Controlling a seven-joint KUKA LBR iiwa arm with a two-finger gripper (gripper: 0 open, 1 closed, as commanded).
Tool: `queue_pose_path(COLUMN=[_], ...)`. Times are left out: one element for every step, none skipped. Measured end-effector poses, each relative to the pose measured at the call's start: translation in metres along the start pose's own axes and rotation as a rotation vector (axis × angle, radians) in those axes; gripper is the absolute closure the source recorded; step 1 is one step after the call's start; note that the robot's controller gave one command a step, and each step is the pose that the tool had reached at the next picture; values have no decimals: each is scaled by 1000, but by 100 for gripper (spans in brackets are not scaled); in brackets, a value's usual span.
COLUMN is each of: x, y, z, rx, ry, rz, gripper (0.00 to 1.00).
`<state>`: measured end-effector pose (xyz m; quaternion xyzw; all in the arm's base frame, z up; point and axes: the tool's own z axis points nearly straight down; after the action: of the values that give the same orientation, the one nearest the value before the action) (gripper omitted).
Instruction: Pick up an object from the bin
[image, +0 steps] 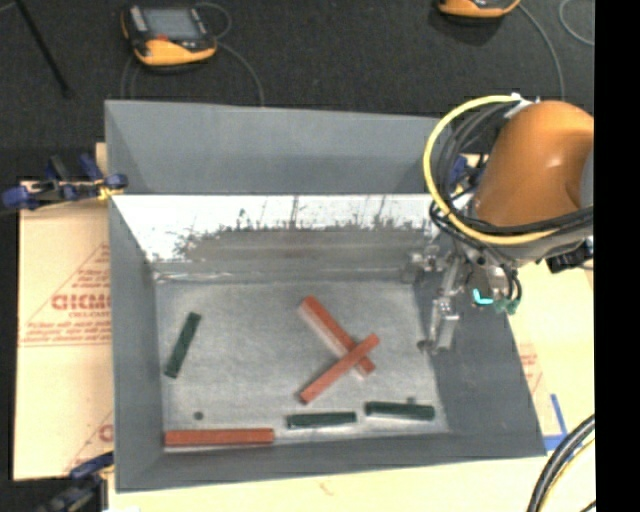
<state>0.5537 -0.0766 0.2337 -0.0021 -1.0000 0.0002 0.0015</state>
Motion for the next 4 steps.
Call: queue_pose_path(x=[-2, 4, 3, 17], y=[0, 7, 43, 39], z=[-4, 36, 76, 159], rx=[1, 0, 0, 1], ry=[-8, -15, -5, -21], rz=[-2, 45, 204, -137], gripper=[0, 0, 0, 100])
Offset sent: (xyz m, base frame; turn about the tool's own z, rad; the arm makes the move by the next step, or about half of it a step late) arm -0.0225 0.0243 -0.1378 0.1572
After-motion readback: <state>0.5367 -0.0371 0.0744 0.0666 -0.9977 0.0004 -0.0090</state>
